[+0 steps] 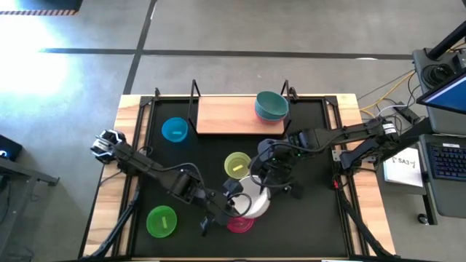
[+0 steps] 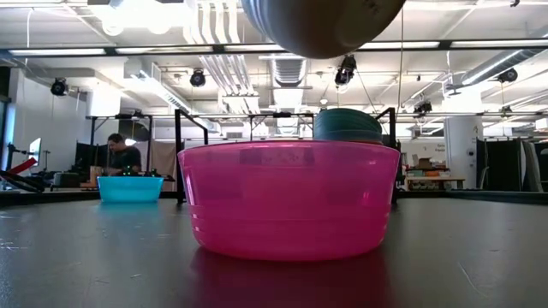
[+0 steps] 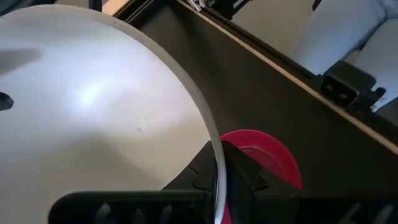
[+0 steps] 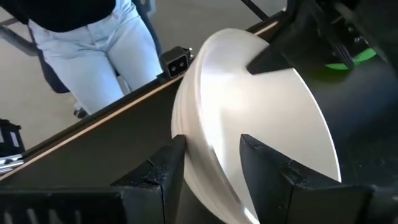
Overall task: Place and stack bowls onto a shelf
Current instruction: Stack the white bowl on top of the pine green bowl
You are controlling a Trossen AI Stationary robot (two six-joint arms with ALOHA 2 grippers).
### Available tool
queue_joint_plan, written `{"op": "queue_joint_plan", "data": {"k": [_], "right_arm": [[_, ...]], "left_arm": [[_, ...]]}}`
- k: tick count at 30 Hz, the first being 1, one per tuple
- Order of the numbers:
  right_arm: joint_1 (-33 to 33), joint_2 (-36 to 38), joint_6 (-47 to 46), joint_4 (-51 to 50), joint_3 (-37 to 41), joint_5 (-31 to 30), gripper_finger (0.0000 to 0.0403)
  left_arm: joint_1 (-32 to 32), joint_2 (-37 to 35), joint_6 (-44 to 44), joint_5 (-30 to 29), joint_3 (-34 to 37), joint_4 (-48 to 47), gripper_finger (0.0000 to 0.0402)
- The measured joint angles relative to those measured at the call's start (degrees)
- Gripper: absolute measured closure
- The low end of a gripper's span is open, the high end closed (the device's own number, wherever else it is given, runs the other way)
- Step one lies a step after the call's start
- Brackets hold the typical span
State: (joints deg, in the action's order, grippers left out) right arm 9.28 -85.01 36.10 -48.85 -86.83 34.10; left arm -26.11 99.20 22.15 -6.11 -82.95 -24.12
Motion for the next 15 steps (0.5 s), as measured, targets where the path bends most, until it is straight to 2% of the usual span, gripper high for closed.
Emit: {"op": "queue_joint_plan", "data": {"k": [8, 15], "right_arm": [[0.0, 0.0, 1.5, -2.7, 0.0, 2.9, 0.0283], [0.0, 0.0, 0.9, -5.5, 0.0, 3.1, 0.0344]], "left_arm": [[2.6, 0.0, 7.4, -0.3, 0.0, 1.8, 0.0401], [3.8, 0.1, 8.5, 0.0, -0.1, 1.8, 0.0401]]}}
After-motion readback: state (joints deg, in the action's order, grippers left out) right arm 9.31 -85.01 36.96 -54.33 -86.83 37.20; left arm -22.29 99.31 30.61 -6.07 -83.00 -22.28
